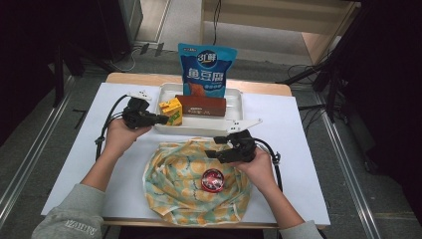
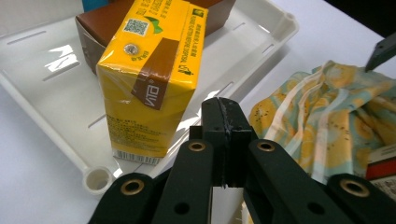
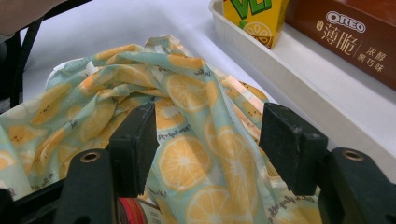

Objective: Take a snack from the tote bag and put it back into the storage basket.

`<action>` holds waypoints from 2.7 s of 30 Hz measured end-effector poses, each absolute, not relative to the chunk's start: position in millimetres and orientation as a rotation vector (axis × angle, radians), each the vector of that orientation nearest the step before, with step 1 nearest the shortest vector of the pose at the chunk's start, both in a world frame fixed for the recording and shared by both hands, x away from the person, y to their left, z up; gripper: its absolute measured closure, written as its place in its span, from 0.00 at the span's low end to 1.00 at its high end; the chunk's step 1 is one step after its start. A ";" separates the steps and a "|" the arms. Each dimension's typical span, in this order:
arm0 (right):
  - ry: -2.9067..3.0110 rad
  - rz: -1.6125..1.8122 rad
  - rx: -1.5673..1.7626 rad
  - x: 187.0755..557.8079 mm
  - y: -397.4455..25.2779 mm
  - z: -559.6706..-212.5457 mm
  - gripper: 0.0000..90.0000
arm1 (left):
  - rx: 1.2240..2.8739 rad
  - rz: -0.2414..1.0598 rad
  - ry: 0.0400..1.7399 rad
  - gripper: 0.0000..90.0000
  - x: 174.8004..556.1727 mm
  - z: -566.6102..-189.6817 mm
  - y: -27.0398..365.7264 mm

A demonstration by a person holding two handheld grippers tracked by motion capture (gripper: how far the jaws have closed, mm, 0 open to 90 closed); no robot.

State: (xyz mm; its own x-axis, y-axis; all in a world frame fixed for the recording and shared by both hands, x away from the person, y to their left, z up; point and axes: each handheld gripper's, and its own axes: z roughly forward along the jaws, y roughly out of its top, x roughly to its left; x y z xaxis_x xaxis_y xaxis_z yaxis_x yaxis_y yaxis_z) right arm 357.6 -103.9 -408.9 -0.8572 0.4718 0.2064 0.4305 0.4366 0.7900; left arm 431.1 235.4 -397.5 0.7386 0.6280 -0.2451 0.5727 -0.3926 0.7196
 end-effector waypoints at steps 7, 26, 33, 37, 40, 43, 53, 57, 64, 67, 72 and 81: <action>2.617 1.423 0.828 356.0 -106.7 -409.4 0.42 | 2.101 0.080 0.919 1.00 435.6 -402.1 233.7; 2.616 1.420 0.832 355.2 -108.5 -409.2 0.42 | 2.104 0.085 0.948 1.00 439.3 -404.9 241.9; 2.615 1.420 0.834 355.0 -108.4 -409.1 0.42 | 2.098 0.082 0.962 1.00 440.5 -404.7 247.5; 2.611 1.420 0.835 355.2 -109.0 -408.9 0.42 | 2.093 0.085 0.972 1.00 440.9 -404.5 249.8; 2.606 1.423 0.843 354.9 -111.0 -408.7 0.42 | 2.089 0.085 0.978 1.00 441.2 -404.7 251.9; 2.598 1.429 0.854 354.6 -113.3 -407.0 0.42 | 2.087 0.086 0.986 1.00 441.7 -404.5 253.4; 2.597 1.425 0.854 347.3 -119.2 -406.5 0.42 | 2.065 0.072 1.005 0.96 439.8 -405.9 261.6; 2.590 1.430 0.848 345.8 -122.5 -406.1 0.42 | 2.057 0.049 0.999 0.91 436.3 -405.0 262.2; 2.590 1.436 0.840 342.6 -124.0 -404.6 0.42 | 2.040 0.024 0.998 0.74 430.4 -404.8 267.4; 2.590 1.439 0.830 341.1 -123.8 -404.0 0.42 | 2.031 0.029 0.985 0.70 427.2 -403.7 269.9; 2.596 1.435 0.821 338.2 -124.4 -403.6 0.42 | 2.022 0.040 0.988 0.65 424.9 -403.7 272.9; 2.600 1.438 0.812 331.8 -126.6 -403.7 0.42 | 2.022 0.038 0.999 0.55 426.2 -405.7 274.2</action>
State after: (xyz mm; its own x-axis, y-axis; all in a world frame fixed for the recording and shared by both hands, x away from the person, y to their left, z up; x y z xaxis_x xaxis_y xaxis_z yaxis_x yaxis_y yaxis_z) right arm 331.8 -126.6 -403.7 -0.8592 0.4734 0.1941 0.4159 0.4255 0.8037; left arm 426.2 274.2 -405.7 0.6793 0.6612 -0.3185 0.6351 -0.3121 0.7066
